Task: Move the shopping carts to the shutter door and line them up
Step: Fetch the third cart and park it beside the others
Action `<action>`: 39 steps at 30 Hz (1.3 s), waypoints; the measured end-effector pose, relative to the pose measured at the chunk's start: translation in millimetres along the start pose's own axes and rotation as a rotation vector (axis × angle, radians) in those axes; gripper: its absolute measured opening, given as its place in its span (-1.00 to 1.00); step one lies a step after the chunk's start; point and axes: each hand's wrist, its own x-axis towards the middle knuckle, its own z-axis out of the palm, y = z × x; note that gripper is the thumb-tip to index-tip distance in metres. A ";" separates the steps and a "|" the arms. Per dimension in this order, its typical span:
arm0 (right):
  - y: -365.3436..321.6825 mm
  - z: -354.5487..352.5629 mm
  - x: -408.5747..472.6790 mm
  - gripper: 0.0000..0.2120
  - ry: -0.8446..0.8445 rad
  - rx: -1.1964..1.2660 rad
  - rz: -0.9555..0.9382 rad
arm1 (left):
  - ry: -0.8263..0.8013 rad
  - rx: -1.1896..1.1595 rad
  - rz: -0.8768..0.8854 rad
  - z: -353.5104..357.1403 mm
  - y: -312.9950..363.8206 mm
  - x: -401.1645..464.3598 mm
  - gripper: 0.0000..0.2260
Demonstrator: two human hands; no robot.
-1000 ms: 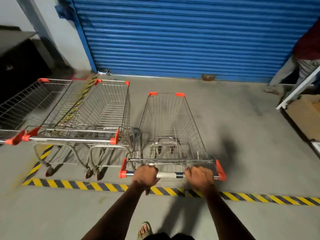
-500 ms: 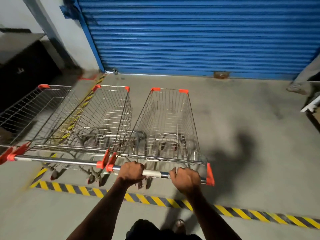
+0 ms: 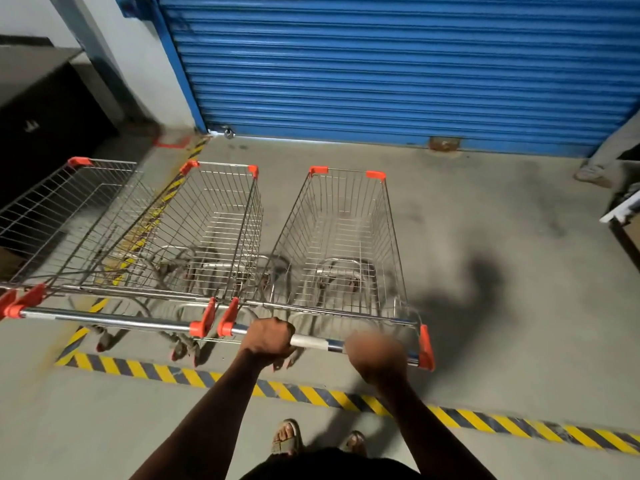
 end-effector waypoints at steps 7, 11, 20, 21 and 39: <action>2.4 -10.3 0.0 -0.78 0.034 -0.067 -0.113 | 0.008 0.004 0.001 0.4 2.6 -8.2 -0.66; 0.0 -16.1 -5.4 -0.86 -0.002 -0.078 -0.187 | 0.018 -0.024 0.015 4.7 0.8 -12.1 -0.63; -8.2 -1.2 -24.9 -0.55 -0.189 -0.081 0.059 | 0.053 -0.058 0.021 12.3 2.9 -17.4 -0.60; -8.2 -3.5 -23.3 -0.56 -0.204 -0.076 0.066 | 0.051 -0.059 0.026 11.7 2.5 -17.5 -0.60; -7.2 -14.7 -25.1 -0.72 -0.110 -0.033 0.074 | 0.236 -0.535 0.068 -8.1 -1.0 -32.0 -0.40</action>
